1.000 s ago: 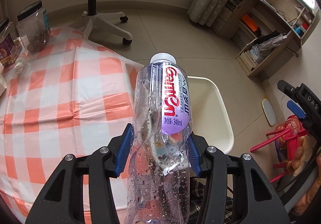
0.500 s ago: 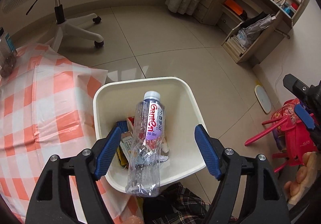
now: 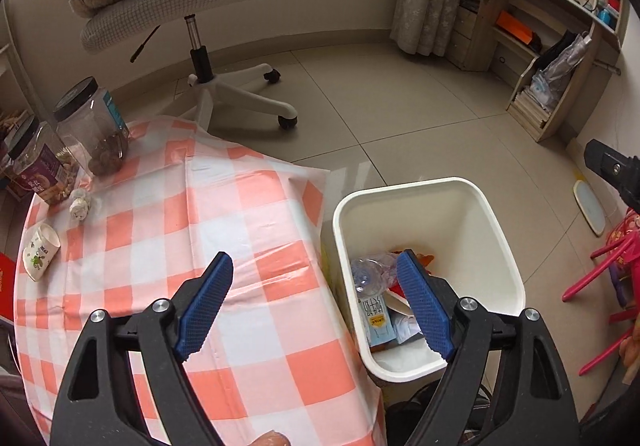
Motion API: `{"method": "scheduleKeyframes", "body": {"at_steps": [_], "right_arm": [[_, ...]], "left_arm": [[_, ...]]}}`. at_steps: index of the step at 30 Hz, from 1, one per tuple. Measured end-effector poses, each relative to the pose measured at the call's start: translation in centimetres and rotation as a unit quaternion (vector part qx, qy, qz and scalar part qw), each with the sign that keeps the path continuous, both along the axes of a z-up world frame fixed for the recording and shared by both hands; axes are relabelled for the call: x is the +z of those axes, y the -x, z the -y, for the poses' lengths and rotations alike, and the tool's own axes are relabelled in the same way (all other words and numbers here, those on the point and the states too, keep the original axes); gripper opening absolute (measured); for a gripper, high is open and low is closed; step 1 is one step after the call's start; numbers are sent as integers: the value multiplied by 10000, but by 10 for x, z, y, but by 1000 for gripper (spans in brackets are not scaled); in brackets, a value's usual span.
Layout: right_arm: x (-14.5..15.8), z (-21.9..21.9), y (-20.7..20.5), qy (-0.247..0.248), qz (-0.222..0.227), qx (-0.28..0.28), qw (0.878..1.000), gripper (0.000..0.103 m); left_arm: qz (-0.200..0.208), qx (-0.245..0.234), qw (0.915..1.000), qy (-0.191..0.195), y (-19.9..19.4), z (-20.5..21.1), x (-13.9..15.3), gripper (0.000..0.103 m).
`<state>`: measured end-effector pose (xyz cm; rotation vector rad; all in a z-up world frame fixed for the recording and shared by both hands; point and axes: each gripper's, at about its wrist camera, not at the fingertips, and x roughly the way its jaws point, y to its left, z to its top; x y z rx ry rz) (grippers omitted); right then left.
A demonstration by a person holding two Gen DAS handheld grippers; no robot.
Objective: Collect trash
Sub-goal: 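Move back to the table and grasp the paper cup with the left tool, then grasp the white tissue ball with the right tool while the left lifts the cup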
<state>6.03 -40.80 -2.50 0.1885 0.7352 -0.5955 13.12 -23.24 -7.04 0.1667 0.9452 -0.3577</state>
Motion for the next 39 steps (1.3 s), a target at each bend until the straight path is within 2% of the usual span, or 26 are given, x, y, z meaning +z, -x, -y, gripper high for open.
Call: {"method": "scheduleKeyframes", "body": {"at_steps": [6, 10, 14, 19, 22, 23, 25, 27, 29, 31, 33, 34, 37, 39], "right_arm": [[-10, -50, -28, 149, -365, 543, 9977, 96], [-16, -82, -47, 295, -535, 852, 9945, 96], [-24, -111, -64, 178, -711, 1162, 9905, 96], [-31, -145, -84, 131, -825, 1466, 9857, 96], [-34, -165, -92, 270, -867, 1621, 9826, 96], [-36, -171, -94, 326, -878, 1676, 9814, 96], [-38, -183, -96, 431, -907, 1806, 9784, 96], [-42, -193, -98, 521, -926, 1957, 9749, 96], [-46, -202, -102, 606, -929, 2113, 9711, 96], [-52, -209, -107, 614, -934, 2253, 9679, 96], [-59, -216, -115, 446, -1008, 2381, 9650, 96], [-65, -219, -121, 296, -1089, 2453, 9629, 96], [-79, -239, -145, -175, -1191, 2674, 9560, 96], [-85, -263, -163, -319, -1162, 2829, 9516, 96]], "left_arm": [[1, 433, 9990, -147, -21, -52, -7, 85], [31, 746, 9952, -631, -37, -90, -24, 87], [-90, 1056, 9854, -1330, -65, -138, -44, 87], [-426, 1863, 9682, -1614, -114, -232, -57, 87], [-434, 2188, 9578, -1815, -139, -282, -58, 87], [-442, 2232, 9545, -1927, -147, -295, -59, 87], [-577, 2104, 9535, -2080, -162, -315, -66, 87], [-844, 1715, 9534, -2332, -174, -326, -81, 87], [-962, 1411, 9484, -2672, -183, -333, -93, 87], [-1348, 1101, 9484, -2649, -192, -345, -105, 87], [-1361, 1035, 9500, -2611, -196, -358, -109, 83], [-1327, 1024, 9542, -2479, -196, -364, -108, 66], [-814, 1251, 9714, -1848, -182, -382, -91, 42], [-539, 1519, 9772, -1383, -166, -397, -77, 38]]}}
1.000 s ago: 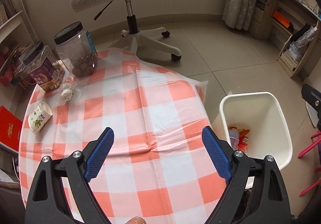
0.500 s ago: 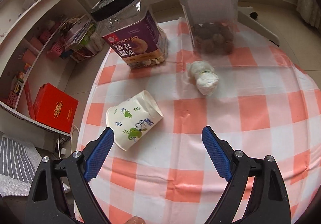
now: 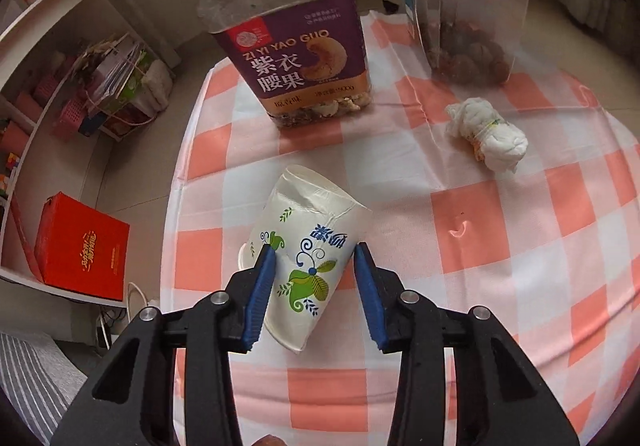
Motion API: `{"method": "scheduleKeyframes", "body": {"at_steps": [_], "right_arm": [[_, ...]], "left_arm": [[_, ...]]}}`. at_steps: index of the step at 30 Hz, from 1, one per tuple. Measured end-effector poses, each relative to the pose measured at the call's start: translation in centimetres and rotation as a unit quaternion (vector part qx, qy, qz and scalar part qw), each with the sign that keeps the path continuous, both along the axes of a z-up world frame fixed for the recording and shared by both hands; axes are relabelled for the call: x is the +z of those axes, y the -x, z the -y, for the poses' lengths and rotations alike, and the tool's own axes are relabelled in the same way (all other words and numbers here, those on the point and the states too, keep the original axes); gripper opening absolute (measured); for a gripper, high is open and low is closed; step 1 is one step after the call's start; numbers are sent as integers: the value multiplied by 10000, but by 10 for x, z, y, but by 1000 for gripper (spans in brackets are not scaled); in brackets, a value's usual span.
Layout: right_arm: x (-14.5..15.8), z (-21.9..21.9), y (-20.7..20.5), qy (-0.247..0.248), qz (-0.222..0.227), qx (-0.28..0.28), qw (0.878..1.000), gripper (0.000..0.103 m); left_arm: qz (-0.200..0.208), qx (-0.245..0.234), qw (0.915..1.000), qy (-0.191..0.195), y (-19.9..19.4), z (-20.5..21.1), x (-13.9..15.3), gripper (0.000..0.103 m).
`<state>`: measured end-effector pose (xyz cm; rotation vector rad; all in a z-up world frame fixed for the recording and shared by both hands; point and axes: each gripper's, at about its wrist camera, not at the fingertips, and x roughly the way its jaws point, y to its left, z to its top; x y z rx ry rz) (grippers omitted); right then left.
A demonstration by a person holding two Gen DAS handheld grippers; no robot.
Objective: Collect trash
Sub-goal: 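Grasp the white tissue ball with the right tool while the left lifts the cup, then carry the tissue ball and paper cup to the white bin and release both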
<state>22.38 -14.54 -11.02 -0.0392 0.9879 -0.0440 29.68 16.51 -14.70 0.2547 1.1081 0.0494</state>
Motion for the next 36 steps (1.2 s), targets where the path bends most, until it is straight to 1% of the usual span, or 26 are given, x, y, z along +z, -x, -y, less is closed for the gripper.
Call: {"method": "scheduleKeyframes", "body": {"at_steps": [2, 3, 6, 9, 11, 14, 18, 19, 21, 22, 23, 24, 25, 28, 29, 32, 34, 35, 36], "right_arm": [[-6, -31, -18, -135, 10, 273, 9995, 96], [-8, -47, -25, -193, 76, 435, 9988, 96], [-19, -95, -41, -101, 218, 903, 9956, 96], [-34, -132, -58, 3, 176, 1240, 9921, 92], [-41, -148, -68, -42, 147, 1410, 9899, 84], [-48, -163, -81, -62, 175, 1473, 9889, 82], [-55, -167, -98, -233, 330, 1518, 9876, 79], [-58, -169, -103, -251, 340, 1536, 9872, 79], [-65, -173, -112, -209, 318, 1530, 9875, 74], [-69, -174, -117, -224, 280, 1539, 9874, 61], [-73, -176, -121, -271, 225, 1555, 9872, 44], [-77, -177, -124, -355, 169, 1592, 9865, 34], [-78, -178, -125, -387, 154, 1573, 9867, 30], [-75, -177, -116, -591, 200, 1542, 9861, 28], [-74, -176, -110, -626, 195, 1538, 9859, 28], [-68, -175, -86, -615, 149, 1570, 9856, 28], [-63, -172, -65, -713, 100, 1629, 9840, 28], [-59, -171, -53, -747, 115, 1689, 9827, 28], [-54, -170, -40, -742, 140, 1759, 9815, 28]], "left_arm": [[284, 181, 9983, 467, 23, -16, 13, 34], [394, 219, 9968, 656, 36, -23, 17, 34], [684, 321, 9925, 964, 75, -38, 24, 34], [875, 553, 9842, 1433, 102, -60, 24, 33], [1033, 707, 9770, 1728, 122, -71, 24, 33], [1252, 703, 9691, 2005, 145, -76, 23, 34], [1298, 742, 9597, 2379, 161, -75, 6, 34], [1271, 766, 9582, 2444, 162, -74, 0, 34], [1236, 781, 9572, 2498, 164, -73, -9, 33], [1236, 775, 9575, 2489, 166, -73, -11, 31], [1219, 789, 9574, 2497, 165, -73, -13, 27], [1186, 821, 9568, 2523, 165, -75, -15, 24], [1150, 857, 9562, 2553, 164, -77, -17, 21], [1092, 1042, 9546, 2570, 165, -84, -22, 10], [1056, 1075, 9540, 2592, 165, -86, -23, 8], [869, 1156, 9539, 2630, 166, -87, -26, 8], [765, 1198, 9535, 2657, 169, -88, -24, 9], [760, 1252, 9544, 2601, 170, -90, -21, 18], [744, 1302, 9563, 2509, 170, -92, -19, 34]]}}
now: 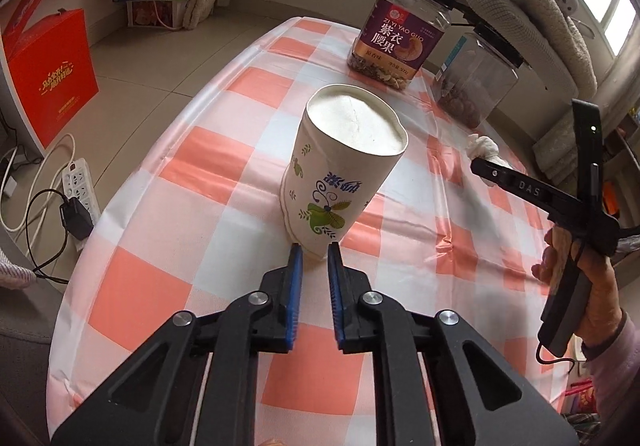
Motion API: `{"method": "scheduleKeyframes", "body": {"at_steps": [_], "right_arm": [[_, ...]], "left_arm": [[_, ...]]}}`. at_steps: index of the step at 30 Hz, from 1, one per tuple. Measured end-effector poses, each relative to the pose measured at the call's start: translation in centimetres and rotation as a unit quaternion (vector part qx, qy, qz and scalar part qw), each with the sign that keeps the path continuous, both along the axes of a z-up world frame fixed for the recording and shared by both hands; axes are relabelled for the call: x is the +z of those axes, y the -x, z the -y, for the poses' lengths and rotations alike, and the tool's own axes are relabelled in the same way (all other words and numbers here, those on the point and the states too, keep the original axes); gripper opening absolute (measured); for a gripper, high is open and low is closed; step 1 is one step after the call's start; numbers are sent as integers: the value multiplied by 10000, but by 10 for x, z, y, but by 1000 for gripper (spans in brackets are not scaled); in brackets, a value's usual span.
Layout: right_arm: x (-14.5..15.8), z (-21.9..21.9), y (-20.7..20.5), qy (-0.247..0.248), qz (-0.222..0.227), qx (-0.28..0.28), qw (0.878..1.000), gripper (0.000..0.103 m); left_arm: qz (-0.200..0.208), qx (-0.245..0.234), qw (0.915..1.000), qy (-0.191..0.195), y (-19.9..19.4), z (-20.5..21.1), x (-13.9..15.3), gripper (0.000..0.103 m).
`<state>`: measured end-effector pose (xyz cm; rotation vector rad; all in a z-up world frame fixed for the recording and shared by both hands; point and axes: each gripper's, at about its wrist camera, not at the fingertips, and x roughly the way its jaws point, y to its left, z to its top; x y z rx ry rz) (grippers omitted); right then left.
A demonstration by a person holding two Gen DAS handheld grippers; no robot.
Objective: Collect trash
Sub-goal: 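Carry the tissue ball and paper cup to the white bin and release both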
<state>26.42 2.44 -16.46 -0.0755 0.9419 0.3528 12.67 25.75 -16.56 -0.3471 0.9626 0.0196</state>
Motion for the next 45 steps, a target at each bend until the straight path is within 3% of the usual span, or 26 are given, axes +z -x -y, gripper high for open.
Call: {"method": "scheduleKeyframes", "body": {"at_steps": [1, 2, 7, 10, 13, 15, 16, 19, 22, 29, 36, 40, 45], "right_arm": [[4, 2, 12, 12, 28, 59, 10000, 28], [7, 6, 24, 12, 27, 104, 9999, 28], [28, 31, 74, 93, 34, 249, 9996, 28], [41, 49, 90, -44, 20, 61, 10000, 28], [48, 64, 100, -70, 14, -139, 9999, 28], [51, 74, 108, -101, -10, -266, 9996, 28], [54, 78, 112, -129, -5, -328, 9994, 28], [61, 96, 130, -319, 11, -485, 9983, 28], [68, 110, 151, -525, 23, -603, 9968, 28], [97, 141, 202, -787, 297, -611, 9946, 28], [128, 182, 237, -1028, 687, -698, 9899, 28], [137, 211, 251, -1089, 860, -850, 9867, 28], [138, 249, 260, -1221, 947, -1199, 9807, 28]], "left_arm": [[-68, 23, 10000, -65, -1, -3, 2, 80], [-61, 84, 9999, -81, -1, -6, 4, 90], [248, 5, 9993, -297, -8, -10, 25, 91], [237, -351, 9973, -596, -23, 8, 30, 91], [197, -94, 9933, -1136, -43, 20, 24, 91], [46, 33, 9922, -1249, -55, 19, 16, 71], [-78, 1, 9923, -1240, -59, 19, 12, 44], [-79, 198, 9910, -1321, -52, 16, 14, 41], [-116, 334, 9933, -1101, -33, 11, 28, 40], [-107, 32, 9910, -1337, 20, 39, 93, 40], [126, -121, 9915, -1290, 75, 92, 154, 41], [301, -250, 9923, -1179, 99, 133, 163, 41], [360, -288, 9945, -942, 112, 170, 153, 41]]}}
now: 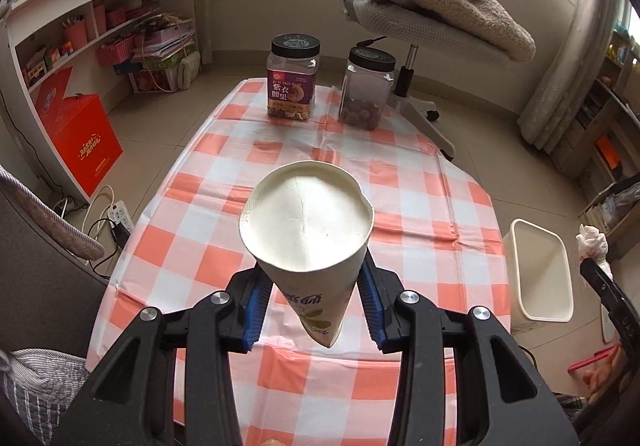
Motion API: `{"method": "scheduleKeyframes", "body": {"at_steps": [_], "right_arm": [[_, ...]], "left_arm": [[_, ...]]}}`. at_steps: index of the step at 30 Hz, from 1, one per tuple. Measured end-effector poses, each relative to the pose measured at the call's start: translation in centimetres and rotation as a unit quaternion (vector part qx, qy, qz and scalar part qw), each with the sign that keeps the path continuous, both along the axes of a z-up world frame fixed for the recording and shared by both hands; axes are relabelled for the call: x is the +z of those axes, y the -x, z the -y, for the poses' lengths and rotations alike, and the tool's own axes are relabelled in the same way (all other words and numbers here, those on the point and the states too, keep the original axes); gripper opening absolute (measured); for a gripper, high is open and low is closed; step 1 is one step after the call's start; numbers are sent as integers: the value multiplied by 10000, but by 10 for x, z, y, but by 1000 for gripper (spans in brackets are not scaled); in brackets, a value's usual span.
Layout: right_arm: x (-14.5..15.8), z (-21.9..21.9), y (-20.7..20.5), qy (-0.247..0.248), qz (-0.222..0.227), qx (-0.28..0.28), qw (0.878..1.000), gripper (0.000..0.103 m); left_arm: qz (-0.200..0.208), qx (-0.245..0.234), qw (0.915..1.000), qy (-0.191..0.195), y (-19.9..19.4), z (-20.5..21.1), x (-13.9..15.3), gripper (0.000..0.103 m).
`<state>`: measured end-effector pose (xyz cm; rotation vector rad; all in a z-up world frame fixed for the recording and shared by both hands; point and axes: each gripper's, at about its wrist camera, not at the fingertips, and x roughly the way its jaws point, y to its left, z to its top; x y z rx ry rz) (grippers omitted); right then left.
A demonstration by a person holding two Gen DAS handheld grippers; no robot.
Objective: Collect trash
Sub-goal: 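Carry the tissue ball and paper cup to the white bin and release both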
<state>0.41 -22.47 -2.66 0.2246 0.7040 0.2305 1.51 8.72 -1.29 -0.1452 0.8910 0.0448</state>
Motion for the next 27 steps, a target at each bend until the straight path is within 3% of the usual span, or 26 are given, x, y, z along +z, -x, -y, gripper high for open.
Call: {"method": "scheduleKeyframes", "body": {"at_steps": [10, 15, 20, 22, 25, 27], "right_arm": [[-8, 65, -5, 337, -119, -865, 9956, 28], [-11, 113, -23, 581, -369, -1507, 9862, 28], [-20, 161, -36, 444, -748, -2061, 9747, 30], [-23, 171, -38, 460, -871, -2219, 9701, 35], [-19, 183, -33, 629, -796, -2604, 9601, 72], [-15, 191, -27, 783, -694, -2793, 9545, 79]], "left_arm": [[-154, -503, 9986, -12, -17, 60, -28, 41], [-225, -700, 9973, 30, -30, 88, -35, 41], [-261, -885, 9954, 274, -41, 120, -39, 41], [-278, -984, 9941, 364, -45, 136, -42, 41], [-233, -1223, 9912, 452, -51, 162, -43, 41], [-145, -1410, 9888, 473, -51, 182, -40, 41]]}}
